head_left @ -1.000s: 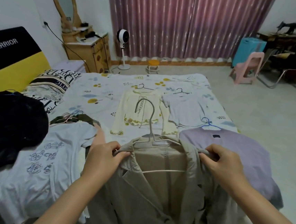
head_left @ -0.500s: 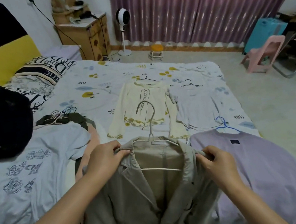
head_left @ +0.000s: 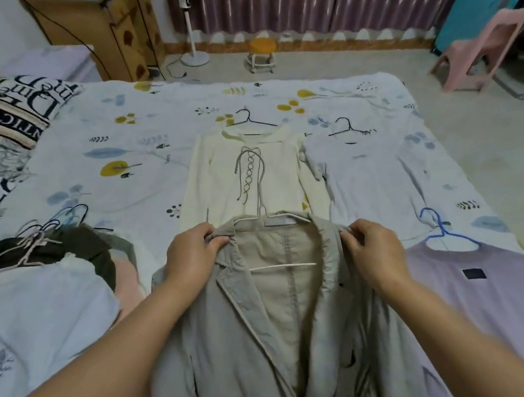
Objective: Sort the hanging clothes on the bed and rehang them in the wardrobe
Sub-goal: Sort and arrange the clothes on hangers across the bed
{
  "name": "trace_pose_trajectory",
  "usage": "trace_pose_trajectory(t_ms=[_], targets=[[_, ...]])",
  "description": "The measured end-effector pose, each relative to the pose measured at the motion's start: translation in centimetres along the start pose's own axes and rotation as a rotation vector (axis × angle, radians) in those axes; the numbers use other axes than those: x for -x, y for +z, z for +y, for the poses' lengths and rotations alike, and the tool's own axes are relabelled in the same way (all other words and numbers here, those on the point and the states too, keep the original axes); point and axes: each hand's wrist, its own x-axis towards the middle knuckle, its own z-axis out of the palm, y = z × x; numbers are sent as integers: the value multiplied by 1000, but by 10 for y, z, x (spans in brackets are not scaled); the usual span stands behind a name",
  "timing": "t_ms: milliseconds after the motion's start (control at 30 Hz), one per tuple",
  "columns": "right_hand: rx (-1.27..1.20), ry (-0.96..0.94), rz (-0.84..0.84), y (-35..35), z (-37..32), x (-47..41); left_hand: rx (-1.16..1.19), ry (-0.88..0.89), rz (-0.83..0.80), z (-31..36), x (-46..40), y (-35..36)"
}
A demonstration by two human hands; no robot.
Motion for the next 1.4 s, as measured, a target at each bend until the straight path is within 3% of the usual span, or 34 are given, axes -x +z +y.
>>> trace_pose_trajectory(t_ms=[233,400,500,567,667,700,800,867,1133,1400], targets=[[289,-95,-126,112,37,-39,72,-74,-7,-66,-53,96],[325,-69,-290,182,60,-34,53,-92,-26,-111,-71,152],[330,-11,-411,211,72,-29,-214,-98,-64,-125,-71,173],[377,8,-463,222,77,-25,-364,-52,-85,-131,-58,180],[413,8,-506,230,81,-20,-423,187,-36,-148,-30,185],[426,5,-526,230,81,-20,-478,234,-80,-154,-22,185],[455,7,-606,227,79,-23,-610,144,-472,-170,-13,182],[479,4,-648,220,74,-26,-641,105,-588,-169,-15,176],[573,-127,-827,152,21,-9,-574,67,-741,-103,-11,117],[446,-272,-826,64,-37,27,-485,126,-602,-34,28,24]])
